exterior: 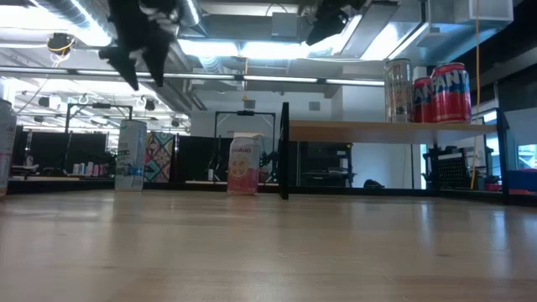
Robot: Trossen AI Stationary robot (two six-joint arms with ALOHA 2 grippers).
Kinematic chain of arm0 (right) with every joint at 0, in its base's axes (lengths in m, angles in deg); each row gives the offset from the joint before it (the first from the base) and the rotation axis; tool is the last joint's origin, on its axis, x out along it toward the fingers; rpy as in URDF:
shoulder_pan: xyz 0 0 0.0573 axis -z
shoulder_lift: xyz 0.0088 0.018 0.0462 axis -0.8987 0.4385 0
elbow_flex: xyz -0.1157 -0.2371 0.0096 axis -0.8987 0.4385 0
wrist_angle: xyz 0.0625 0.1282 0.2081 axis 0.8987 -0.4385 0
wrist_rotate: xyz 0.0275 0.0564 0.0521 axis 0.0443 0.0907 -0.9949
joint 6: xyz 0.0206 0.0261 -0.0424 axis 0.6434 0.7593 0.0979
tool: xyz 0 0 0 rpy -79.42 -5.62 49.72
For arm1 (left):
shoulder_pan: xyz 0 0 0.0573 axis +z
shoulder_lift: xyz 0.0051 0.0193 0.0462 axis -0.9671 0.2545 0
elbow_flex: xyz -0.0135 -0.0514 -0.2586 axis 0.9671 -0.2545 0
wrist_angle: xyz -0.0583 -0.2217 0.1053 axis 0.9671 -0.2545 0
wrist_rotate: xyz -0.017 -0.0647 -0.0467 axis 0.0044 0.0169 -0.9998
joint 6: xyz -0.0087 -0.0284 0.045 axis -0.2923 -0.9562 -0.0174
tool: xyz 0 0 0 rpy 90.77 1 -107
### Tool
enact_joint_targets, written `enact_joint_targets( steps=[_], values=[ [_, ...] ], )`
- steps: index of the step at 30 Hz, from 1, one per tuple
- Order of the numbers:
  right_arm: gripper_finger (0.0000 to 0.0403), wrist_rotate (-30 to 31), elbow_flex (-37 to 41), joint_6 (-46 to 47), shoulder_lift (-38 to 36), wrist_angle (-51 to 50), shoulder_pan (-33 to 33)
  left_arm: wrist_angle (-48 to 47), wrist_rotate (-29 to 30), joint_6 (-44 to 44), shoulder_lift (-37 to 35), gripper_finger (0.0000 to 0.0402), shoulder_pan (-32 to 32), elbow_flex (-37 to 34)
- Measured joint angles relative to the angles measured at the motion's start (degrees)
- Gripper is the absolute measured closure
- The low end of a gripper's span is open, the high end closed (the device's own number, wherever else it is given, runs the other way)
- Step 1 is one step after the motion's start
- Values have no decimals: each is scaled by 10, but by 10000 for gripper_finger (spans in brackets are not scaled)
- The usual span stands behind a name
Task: Place canned beverage on shelf
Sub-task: Put the white yellow soda can on the shelf aligned with the other white yellow soda can
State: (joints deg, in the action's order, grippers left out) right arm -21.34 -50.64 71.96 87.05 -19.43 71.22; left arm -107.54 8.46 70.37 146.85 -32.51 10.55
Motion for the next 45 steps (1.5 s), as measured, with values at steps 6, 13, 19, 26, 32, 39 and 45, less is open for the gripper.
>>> enact_joint_targets(
  steps=[6, 13, 19, 26, 32, 39, 45],
  values=[
    [29, 0, 0, 1, 0, 1, -1, 0, -113, 28, -53, 48, -86, 0],
    [29, -10, 0, 63, 0, 27, -1, 1, -188, 31, -67, 48, -212, 0],
    [29, -10, 0, 124, 0, 49, -1, 35, -187, 26, -62, 48, -315, 0],
    [29, 32, 0, 150, 0, 52, -56, 48, -142, -42, -60, 49, -420, 21],
    [29, 51, 0, 170, 0, 35, -105, 30, -68, -155, -42, 49, -523, 81],
    [29, 51, 0, 206, 0, -27, -173, -40, -33, -358, 16, 49, -643, 139],
    [29, 52, 0, 221, 0, -39, -255, -82, -79, -529, 45, 49, -723, 146]
  ],
)
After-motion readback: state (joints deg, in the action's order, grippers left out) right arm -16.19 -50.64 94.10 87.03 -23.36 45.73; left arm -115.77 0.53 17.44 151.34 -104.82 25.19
